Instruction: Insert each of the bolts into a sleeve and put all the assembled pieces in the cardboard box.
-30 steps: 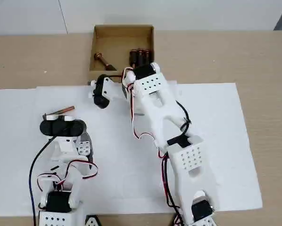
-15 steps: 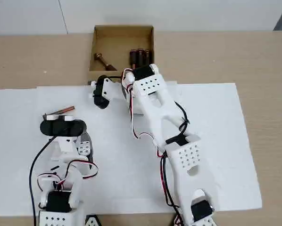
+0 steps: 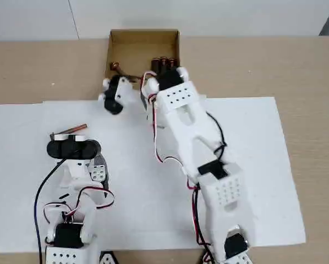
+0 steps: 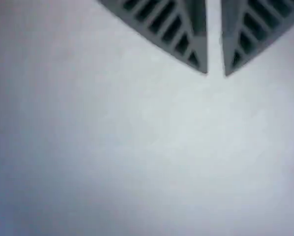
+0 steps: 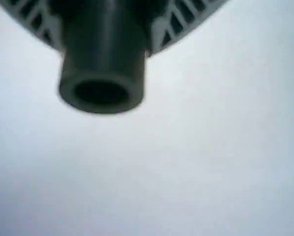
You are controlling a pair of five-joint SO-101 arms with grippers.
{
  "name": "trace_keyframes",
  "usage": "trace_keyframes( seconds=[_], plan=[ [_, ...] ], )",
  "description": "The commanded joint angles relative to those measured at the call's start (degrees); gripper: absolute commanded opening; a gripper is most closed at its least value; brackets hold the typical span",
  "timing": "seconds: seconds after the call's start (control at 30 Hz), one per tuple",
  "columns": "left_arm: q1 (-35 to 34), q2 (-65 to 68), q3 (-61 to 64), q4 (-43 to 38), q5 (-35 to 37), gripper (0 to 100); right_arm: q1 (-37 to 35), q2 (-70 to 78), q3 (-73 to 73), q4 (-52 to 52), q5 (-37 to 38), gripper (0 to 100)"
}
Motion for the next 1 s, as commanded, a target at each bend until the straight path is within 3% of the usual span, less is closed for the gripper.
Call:
trace_keyframes(
  seconds=[0.0, 0.33, 0.5, 0.67, 0.97],
  plan=[
    [-0.35, -0.44, -0.22, 0.18, -0.35, 1, 0.57, -9.45, -1.58, 4.53, -4.84, 0.3],
    [-0.35, -0.44, -0.22, 0.62, -0.09, 1, 7.52, -23.25, 2.20, 6.37, -20.92, 0.3],
    [-0.44, -0.18, -1.80, 1.05, 0.18, 1, 10.86, -33.27, 15.65, 6.20, -24.35, 0.3],
    [-0.44, -0.09, -8.48, 7.74, 2.29, 1, 13.23, -42.77, 29.45, 5.76, -24.70, 0.3],
    [-0.44, 0.00, -13.67, 11.16, 2.29, 1, 18.42, -52.97, 43.16, 5.49, -24.88, 0.5]
  ],
)
